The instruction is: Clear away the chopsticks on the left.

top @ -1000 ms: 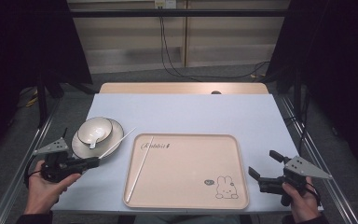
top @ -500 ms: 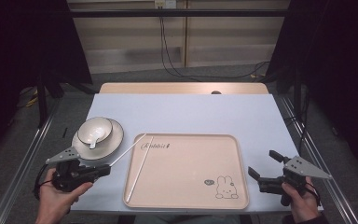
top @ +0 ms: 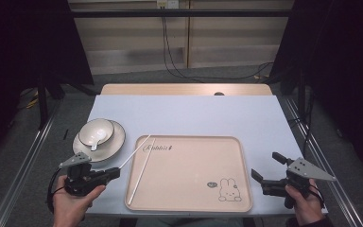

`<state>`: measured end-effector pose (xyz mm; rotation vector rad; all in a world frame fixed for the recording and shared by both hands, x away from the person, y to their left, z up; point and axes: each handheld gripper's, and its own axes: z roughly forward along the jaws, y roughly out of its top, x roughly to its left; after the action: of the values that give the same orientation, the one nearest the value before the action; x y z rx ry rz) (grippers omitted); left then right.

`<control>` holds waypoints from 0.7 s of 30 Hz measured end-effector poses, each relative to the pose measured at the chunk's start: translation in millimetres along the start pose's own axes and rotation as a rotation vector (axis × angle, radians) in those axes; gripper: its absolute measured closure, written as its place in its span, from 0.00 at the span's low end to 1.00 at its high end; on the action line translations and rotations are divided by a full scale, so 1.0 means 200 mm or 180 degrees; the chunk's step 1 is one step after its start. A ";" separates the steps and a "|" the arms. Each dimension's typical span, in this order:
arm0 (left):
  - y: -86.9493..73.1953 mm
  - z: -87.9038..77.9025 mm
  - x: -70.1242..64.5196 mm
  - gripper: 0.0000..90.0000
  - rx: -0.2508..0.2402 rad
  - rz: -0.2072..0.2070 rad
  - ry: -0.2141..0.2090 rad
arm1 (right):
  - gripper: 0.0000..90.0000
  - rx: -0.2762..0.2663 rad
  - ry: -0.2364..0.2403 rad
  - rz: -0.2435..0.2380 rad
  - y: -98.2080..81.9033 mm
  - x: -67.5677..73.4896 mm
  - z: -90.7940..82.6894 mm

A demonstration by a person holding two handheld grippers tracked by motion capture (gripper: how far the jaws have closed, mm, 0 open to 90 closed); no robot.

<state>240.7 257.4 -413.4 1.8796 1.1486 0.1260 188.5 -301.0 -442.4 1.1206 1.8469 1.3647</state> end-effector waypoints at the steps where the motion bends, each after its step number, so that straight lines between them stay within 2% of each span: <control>1: 0.00 0.01 0.00 0.94 -0.0025 -0.0066 -0.0002 | 0.02 0.0002 0.0000 -0.0010 0.00 0.00 0.00; 5: 0.01 0.06 -0.02 0.94 -0.0013 -0.0172 0.0123 | 0.01 0.0014 0.0006 -0.0015 0.00 0.00 0.00; 12: 0.03 0.15 -0.10 0.94 0.0066 -0.0209 0.0167 | 0.01 0.0006 0.0021 -0.0017 0.00 0.00 0.00; 15: 0.02 0.19 -0.12 0.94 0.0070 -0.0312 0.0234 | 0.01 0.0005 0.0001 -0.0004 0.00 0.00 0.00; 21: 0.01 0.27 -0.15 0.94 0.0133 -0.0428 0.0353 | 0.02 0.0009 0.0014 -0.0014 0.00 0.00 0.00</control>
<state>252.6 200.1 -432.8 1.8447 1.3590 0.1332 189.1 -300.8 -442.6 1.1153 1.8539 1.3636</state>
